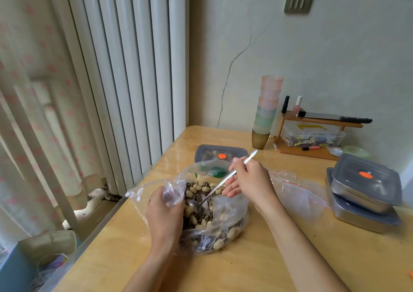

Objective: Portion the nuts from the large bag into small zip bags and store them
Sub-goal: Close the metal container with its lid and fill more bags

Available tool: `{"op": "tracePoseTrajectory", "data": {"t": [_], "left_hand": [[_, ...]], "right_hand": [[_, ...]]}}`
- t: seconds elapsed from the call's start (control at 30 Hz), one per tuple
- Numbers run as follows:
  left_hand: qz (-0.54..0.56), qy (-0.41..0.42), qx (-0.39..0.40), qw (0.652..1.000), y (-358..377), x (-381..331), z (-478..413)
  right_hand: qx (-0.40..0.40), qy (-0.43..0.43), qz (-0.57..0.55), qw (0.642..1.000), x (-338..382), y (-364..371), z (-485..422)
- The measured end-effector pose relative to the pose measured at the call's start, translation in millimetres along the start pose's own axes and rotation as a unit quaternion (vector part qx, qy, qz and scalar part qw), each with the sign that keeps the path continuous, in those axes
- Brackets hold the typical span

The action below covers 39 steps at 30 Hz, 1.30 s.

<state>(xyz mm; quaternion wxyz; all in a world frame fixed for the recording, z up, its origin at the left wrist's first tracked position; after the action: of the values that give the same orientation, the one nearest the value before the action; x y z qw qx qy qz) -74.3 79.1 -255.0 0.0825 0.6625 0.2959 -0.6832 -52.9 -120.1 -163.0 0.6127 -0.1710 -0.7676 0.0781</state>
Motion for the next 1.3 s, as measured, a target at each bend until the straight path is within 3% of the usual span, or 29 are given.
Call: {"op": "tracePoseTrajectory", "data": {"t": [0.2,0.37,0.5,0.6,0.83,0.97,1.07,1.3], "left_hand": [[-0.02,0.041,-0.019,0.999,-2.3,-3.4,2.4],[-0.07,0.164,0.002,0.984,1.9,-6.3,5.2],[-0.071,0.141,0.047,0.986,6.9,-5.5,4.2],[-0.15,0.151,0.024,0.977,10.7,-8.4,-2.9],[-0.348,0.066,0.044,0.934,21.2,-29.8,-10.3],[-0.317,0.132,0.027,0.939,32.3,-27.5,-3.0],[-0.284,0.188,0.059,0.938,34.9,-22.8,1.4],[-0.215,0.22,0.1,0.946,28.8,-19.3,-4.1]], "right_hand": [[-0.041,0.027,-0.004,0.999,-9.0,-11.5,-8.6],[-0.081,0.029,-0.004,0.996,-5.4,-33.9,-13.6],[-0.106,0.021,0.019,0.994,-0.4,-50.4,-15.7],[-0.127,0.014,0.037,0.991,4.1,-58.9,-16.1],[-0.168,-0.014,0.049,0.984,14.4,-67.6,-15.1],[-0.157,-0.031,0.057,0.985,16.9,-66.4,-13.8],[-0.14,-0.047,0.074,0.986,18.1,-62.6,-12.5],[-0.133,-0.084,0.096,0.983,24.1,-57.7,-9.3]]}}
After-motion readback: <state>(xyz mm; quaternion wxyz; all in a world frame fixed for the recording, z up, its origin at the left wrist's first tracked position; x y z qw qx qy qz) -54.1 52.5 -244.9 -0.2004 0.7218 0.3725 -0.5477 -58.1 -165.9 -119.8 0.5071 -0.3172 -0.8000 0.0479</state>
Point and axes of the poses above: each hand's wrist, its own z-axis away from the middle knuckle, its own y-axis out of the palm, x = y × z, the point moved 1 cm from there along -z, towards the middle knuckle, and after that the axes turned 9 degrees about -y, right-handed, at the moved point
